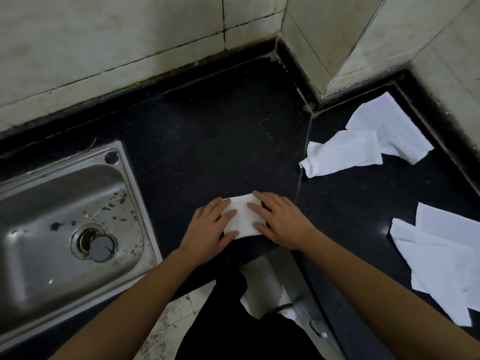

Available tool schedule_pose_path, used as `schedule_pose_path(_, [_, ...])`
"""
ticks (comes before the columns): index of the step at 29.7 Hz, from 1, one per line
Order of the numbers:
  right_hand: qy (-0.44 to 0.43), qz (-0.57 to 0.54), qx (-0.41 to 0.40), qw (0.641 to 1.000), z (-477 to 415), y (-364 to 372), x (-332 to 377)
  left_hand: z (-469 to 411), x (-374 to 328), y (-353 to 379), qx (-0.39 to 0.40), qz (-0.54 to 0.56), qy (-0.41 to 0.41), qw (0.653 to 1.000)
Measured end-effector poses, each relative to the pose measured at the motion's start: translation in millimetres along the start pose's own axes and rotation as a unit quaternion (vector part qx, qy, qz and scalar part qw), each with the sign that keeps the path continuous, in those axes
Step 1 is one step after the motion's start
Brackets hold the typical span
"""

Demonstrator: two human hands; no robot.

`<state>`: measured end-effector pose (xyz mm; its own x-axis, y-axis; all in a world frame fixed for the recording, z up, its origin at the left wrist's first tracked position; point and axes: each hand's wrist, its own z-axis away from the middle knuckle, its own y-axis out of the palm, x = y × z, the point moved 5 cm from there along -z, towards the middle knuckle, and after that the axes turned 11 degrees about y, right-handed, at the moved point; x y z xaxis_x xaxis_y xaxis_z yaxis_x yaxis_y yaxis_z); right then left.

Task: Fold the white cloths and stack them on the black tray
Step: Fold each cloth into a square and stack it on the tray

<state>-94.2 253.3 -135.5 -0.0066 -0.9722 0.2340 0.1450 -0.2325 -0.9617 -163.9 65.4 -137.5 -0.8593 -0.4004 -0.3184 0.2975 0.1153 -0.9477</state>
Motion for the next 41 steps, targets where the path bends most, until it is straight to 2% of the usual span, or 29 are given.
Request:
schedule_pose_path(2, [-0.009,0.059,0.086,0.994,3.6,14.3,-4.8,2.8,5.5,13.6,0.12,-0.028,0.005,0.992])
schedule_pose_path(3, [-0.007,0.074,0.112,0.991,3.0,18.8,-7.4,3.3,9.9,16.2,0.151,-0.033,0.001,0.988])
schedule_pose_path(8, [0.011,0.098,0.133,0.986,0.6,28.3,-14.8,4.6,18.9,24.0,0.191,-0.04,0.005,0.981])
schedule_pose_path(15, [0.046,0.067,0.167,0.983,1.3,21.1,-6.0,4.3,16.0,22.8,0.222,-0.031,-0.008,0.974])
schedule_pose_path(17, [0.107,-0.022,0.173,0.979,8.1,14.0,-3.4,2.7,11.0,16.1,0.214,-0.02,-0.024,0.976])
schedule_pose_path(19, [0.176,-0.112,0.129,0.969,16.9,4.2,-3.8,-5.0,7.2,5.5,0.17,-0.011,-0.04,0.985])
schedule_pose_path(22, [0.283,-0.2,0.09,0.934,29.8,-3.0,-10.6,-28.3,2.9,-13.3,0.111,-0.031,-0.034,0.993])
schedule_pose_path(25, [0.35,-0.228,0.115,0.901,39.4,-2.0,-8.4,-61.9,-5.7,-18.0,0.154,-0.033,0.021,0.987])
schedule_pose_path(28, [0.395,-0.244,0.112,0.879,45.9,1.6,-1.0,-90.7,-16.7,-13.4,0.211,-0.092,0.132,0.964])
schedule_pose_path(33, [0.468,-0.253,0.102,0.841,45.7,7.5,11.2,-109.6,-17.7,-2.0,0.233,-0.148,0.271,0.922])
schedule_pose_path(38, [0.505,-0.282,0.089,0.811,42.2,12.8,16.5,-118.3,-16.9,-5.3,0.217,-0.166,0.333,0.902])
schedule_pose_path(41, [0.512,-0.31,0.081,0.797,42.0,11.8,15.4,-124.6,-13.5,-6.0,0.217,-0.163,0.339,0.901])
